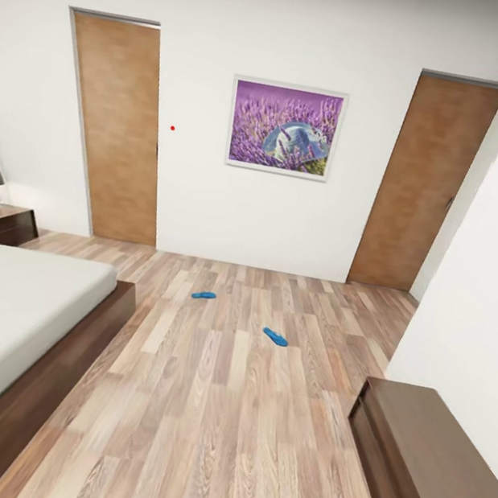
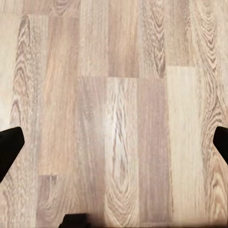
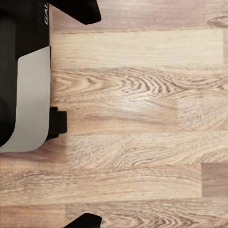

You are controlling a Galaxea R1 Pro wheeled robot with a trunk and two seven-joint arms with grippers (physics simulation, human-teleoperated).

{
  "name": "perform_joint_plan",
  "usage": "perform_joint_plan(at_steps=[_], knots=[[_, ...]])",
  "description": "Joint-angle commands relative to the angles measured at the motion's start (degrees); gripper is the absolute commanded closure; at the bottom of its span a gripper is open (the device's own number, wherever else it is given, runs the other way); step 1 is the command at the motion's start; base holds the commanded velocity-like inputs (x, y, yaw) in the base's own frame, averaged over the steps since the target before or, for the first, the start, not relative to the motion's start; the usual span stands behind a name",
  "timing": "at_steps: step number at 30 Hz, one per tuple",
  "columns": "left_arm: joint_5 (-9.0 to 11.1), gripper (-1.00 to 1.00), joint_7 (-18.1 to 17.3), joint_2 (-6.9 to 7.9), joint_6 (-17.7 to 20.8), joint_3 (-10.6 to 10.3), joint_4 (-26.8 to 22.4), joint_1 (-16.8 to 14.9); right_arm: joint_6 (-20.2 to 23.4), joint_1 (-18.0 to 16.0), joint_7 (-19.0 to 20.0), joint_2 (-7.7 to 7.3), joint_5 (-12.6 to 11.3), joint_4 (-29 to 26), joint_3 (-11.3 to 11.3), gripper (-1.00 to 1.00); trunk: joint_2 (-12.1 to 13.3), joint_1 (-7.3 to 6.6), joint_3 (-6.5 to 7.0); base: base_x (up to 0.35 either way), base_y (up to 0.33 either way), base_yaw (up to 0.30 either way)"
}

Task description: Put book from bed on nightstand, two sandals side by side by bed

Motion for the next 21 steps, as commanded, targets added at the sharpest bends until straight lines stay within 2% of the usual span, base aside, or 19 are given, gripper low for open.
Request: perform_joint_plan(at_steps=[1, 8, 14, 21], knots=[[0.0, -1.00, 0.0, -0.01, -0.1, 0.0, 0.0, 0.0, -0.2, 0.0, 0.0, 0.00, 0.0, 0.0, -0.1, -1.00, 0.0, 0.03, -0.06, 0.310, 0.087, 0.061], [0.0, -1.00, 0.0, -0.01, -0.2, 0.0, 0.0, 0.0, -0.2, 0.0, 0.0, -0.14, 0.0, 0.0, -0.1, -1.00, 0.0, 0.03, -0.06, 0.255, 0.063, 0.201], [0.0, -1.00, 0.1, -0.01, -0.2, 0.0, 0.0, 0.0, -0.2, 0.0, 0.0, -0.15, 0.0, 0.0, -0.1, -1.00, 0.0, 0.03, -0.06, 0.119, 0.010, 0.272], [0.0, -1.00, 0.1, -0.01, -0.2, 0.0, 0.0, 0.0, -0.2, 0.0, 0.0, -0.15, 0.0, 0.0, -0.1, -1.00, 0.0, 0.03, -0.06, 0.038, 0.001, 0.050]])
